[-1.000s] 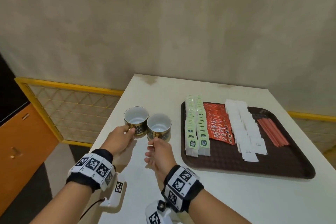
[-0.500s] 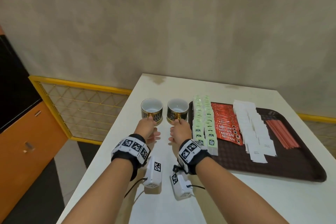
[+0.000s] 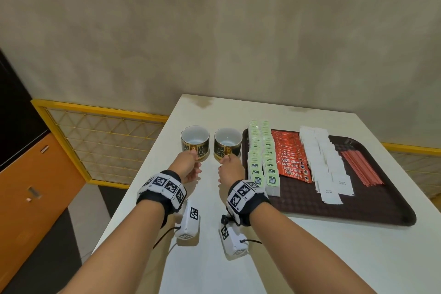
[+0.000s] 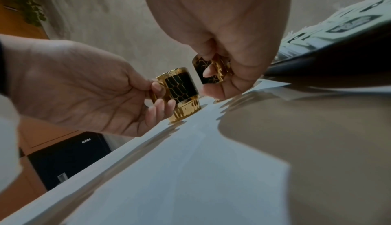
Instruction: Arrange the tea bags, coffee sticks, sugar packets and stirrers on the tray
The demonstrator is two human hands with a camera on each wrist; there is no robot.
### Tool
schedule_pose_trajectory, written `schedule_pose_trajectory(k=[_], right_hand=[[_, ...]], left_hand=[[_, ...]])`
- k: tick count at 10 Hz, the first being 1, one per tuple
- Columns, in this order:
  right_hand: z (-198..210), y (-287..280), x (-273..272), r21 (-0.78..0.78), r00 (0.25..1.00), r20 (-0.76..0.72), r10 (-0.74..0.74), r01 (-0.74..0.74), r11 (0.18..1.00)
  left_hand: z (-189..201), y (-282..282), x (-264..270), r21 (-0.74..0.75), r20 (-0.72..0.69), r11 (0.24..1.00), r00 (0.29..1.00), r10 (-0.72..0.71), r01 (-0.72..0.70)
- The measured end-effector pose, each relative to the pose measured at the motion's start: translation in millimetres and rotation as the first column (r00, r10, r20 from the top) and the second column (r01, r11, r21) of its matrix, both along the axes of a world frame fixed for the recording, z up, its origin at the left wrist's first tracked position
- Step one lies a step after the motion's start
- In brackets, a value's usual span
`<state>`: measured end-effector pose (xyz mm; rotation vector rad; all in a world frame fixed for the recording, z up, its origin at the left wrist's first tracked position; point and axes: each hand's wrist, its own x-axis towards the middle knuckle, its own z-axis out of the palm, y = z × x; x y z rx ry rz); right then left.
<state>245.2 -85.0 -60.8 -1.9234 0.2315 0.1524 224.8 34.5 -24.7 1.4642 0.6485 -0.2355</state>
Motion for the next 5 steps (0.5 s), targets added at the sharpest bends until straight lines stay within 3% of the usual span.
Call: schedule_pose_trajectory(k=[3,4,5], right_hand=[[-4.1,-2.1,3.4,0.012,0.999,-0.032,0.029,-0.028,1.0],[-2.9,-5.1,2.9,0.01,1.0,-0.027,-0.01,0.01,1.0],[4.1,-18.2,-2.6,0.103,0.995,-0.03,-0.095,0.097,0.99]], left_hand=[[2.2,-2.1,-4.1,0.03,-0.001,0.999,1.0,-0.017,0.017],[0.0,-1.9,-4.9,0.05,0.005,0.998,0.999,-0.035,0.034],[-4.8,1.3,-7.7,0.14,0.007,0.99,1.0,-0.012,0.011]])
